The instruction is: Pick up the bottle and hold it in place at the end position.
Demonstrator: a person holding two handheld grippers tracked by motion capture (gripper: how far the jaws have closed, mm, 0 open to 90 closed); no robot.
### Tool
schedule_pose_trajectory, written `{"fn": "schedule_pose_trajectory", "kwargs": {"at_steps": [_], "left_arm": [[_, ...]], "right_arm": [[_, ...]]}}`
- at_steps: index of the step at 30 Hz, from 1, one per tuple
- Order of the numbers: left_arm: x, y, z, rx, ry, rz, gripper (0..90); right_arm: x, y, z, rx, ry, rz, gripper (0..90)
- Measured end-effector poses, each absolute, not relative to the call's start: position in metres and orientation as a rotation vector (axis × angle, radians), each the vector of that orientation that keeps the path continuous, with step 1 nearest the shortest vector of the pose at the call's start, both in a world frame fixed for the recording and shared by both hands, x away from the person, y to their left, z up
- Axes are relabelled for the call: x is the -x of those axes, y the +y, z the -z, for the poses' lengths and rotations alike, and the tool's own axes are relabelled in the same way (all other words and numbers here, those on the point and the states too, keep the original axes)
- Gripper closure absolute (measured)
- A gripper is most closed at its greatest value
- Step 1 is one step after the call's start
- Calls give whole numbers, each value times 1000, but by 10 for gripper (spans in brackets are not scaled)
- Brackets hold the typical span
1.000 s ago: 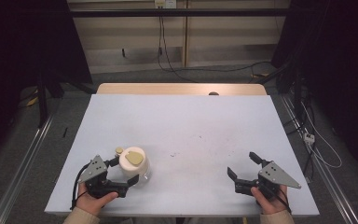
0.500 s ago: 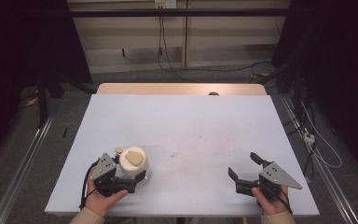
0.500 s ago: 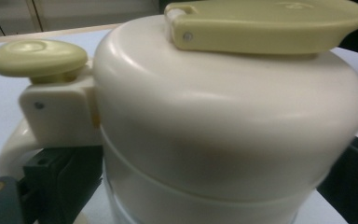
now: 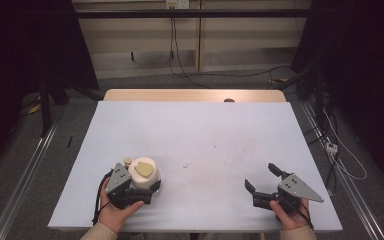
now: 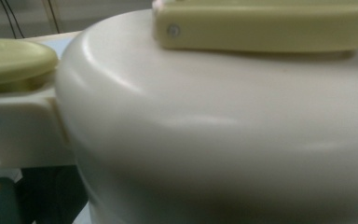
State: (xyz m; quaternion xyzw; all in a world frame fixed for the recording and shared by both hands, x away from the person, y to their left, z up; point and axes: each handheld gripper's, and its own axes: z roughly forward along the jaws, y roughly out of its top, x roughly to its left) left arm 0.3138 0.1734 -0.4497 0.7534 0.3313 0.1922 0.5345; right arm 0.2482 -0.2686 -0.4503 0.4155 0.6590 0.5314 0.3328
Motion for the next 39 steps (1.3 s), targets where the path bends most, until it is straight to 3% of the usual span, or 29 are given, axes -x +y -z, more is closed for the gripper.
{"fn": "schedule_pose_trajectory", "kwargs": {"at_steps": [39], "left_arm": [[-326, 159, 431, -1762, 773, -388, 54]], "right_arm": [[-248, -277, 451, -1095, 1702, -1376, 45]]}}
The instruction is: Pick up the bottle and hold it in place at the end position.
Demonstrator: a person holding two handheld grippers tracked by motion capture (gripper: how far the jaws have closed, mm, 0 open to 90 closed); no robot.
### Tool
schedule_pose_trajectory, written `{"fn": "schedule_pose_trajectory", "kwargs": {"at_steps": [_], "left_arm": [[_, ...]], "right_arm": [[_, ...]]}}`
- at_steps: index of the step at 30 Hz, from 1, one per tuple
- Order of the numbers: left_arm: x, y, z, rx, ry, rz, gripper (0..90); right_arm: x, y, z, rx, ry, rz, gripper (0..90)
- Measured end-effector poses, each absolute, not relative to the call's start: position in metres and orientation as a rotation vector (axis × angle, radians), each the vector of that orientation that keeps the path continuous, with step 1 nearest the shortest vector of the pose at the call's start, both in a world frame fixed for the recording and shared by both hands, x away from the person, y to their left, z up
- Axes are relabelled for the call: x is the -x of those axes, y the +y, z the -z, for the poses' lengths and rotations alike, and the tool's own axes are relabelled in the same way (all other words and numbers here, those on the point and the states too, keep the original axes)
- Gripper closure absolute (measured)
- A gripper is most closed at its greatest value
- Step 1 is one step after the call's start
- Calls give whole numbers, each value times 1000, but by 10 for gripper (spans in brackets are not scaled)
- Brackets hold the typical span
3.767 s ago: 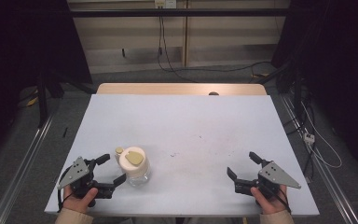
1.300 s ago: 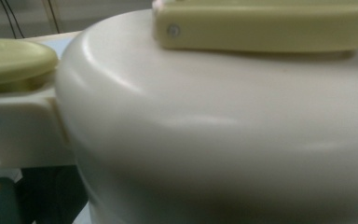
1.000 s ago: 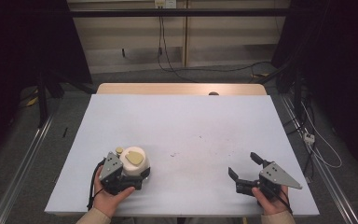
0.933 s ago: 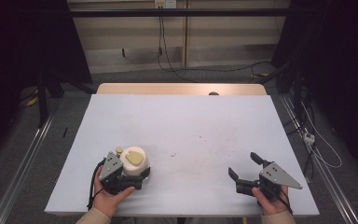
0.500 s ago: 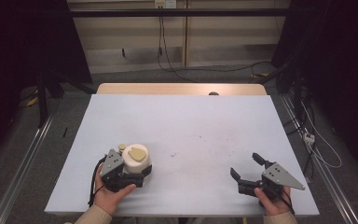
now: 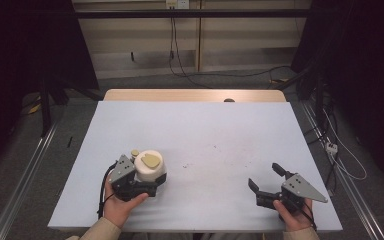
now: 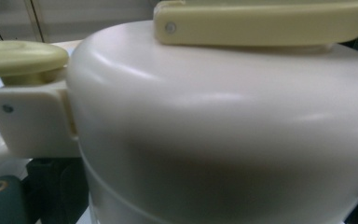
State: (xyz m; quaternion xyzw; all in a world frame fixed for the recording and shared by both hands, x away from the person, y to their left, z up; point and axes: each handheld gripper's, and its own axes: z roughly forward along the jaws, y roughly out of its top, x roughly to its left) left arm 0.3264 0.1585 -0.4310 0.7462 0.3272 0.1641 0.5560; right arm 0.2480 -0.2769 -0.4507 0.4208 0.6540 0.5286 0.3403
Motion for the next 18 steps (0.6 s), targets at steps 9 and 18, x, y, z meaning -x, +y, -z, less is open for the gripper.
{"fn": "schedule_pose_trajectory", "kwargs": {"at_steps": [9, 18], "left_arm": [[-330, 155, 425, -1761, 760, -380, 54], [-334, 150, 423, -1766, 759, -373, 54]], "right_arm": [[-253, -272, 450, -1074, 1716, -1385, 45], [-254, -271, 450, -1070, 1722, -1384, 45]]}}
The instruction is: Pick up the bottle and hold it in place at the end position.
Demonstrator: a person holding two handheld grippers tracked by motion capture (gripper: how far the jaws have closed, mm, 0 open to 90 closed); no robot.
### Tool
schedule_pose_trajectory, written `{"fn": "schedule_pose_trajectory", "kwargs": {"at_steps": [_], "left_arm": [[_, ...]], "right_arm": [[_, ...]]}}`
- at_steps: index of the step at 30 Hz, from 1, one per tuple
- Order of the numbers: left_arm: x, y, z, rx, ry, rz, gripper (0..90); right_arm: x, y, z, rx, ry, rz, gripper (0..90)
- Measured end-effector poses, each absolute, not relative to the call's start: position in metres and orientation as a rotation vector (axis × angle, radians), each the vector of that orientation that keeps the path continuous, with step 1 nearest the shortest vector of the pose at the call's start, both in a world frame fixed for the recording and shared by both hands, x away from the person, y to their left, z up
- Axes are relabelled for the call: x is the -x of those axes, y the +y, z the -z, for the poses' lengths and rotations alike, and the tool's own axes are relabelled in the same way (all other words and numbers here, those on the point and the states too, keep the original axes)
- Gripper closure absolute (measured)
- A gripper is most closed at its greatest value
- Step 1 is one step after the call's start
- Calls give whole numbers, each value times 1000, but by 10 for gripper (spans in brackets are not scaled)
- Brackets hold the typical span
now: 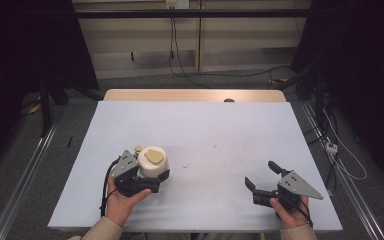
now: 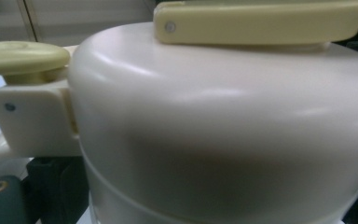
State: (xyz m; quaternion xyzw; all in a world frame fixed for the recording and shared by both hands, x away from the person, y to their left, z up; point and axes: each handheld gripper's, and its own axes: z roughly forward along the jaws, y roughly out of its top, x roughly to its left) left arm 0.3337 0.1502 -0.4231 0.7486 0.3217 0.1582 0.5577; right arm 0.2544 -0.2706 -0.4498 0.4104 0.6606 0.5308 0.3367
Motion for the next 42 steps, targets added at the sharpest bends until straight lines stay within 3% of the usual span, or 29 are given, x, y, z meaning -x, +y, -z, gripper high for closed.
{"fn": "schedule_pose_trajectory", "kwargs": {"at_steps": [42], "left_arm": [[-374, 107, 413, -1716, 746, -394, 54]], "right_arm": [[-258, -269, 449, -1060, 1723, -1401, 45]]}}
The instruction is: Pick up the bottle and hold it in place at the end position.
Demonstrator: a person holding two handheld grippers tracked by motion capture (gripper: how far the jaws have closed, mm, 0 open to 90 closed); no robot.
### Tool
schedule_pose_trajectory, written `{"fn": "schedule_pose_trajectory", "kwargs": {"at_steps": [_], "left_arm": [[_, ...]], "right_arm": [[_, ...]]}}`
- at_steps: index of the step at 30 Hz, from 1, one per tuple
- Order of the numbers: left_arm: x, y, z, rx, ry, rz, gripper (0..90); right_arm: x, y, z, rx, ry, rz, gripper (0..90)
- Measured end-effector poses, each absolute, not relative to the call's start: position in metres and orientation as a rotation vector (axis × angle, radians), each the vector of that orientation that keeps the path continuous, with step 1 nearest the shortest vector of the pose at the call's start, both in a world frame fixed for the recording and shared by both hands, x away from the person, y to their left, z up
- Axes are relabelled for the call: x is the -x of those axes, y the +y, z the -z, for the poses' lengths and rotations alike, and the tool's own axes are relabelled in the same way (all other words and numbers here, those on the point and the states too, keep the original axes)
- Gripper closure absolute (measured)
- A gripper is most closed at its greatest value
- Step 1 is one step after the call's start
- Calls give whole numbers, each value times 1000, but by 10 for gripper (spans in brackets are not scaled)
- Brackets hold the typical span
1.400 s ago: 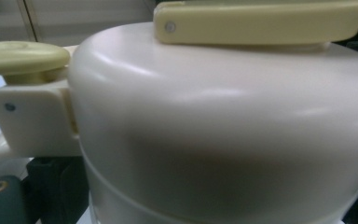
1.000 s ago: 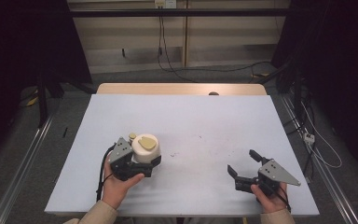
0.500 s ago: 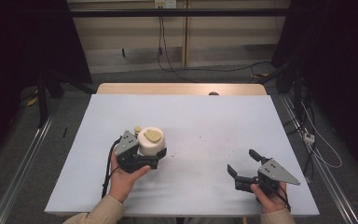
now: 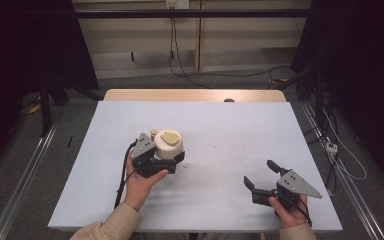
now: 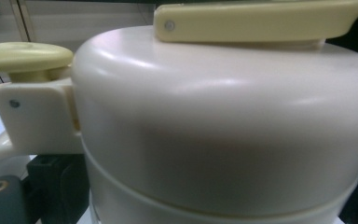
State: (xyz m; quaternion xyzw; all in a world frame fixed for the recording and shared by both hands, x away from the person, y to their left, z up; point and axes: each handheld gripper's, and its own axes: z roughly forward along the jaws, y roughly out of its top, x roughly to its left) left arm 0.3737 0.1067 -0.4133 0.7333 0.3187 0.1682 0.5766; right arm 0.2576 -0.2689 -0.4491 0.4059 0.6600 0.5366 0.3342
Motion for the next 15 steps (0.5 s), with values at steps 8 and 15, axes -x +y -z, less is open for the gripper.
{"fn": "schedule_pose_trajectory", "kwargs": {"at_steps": [8, 15], "left_arm": [[-380, 97, 413, -1718, 738, -391, 55], [-385, 90, 412, -1718, 727, -392, 55]], "right_arm": [[-258, -269, 449, -1059, 1723, -1402, 45], [-258, -269, 449, -1059, 1724, -1403, 45]]}}
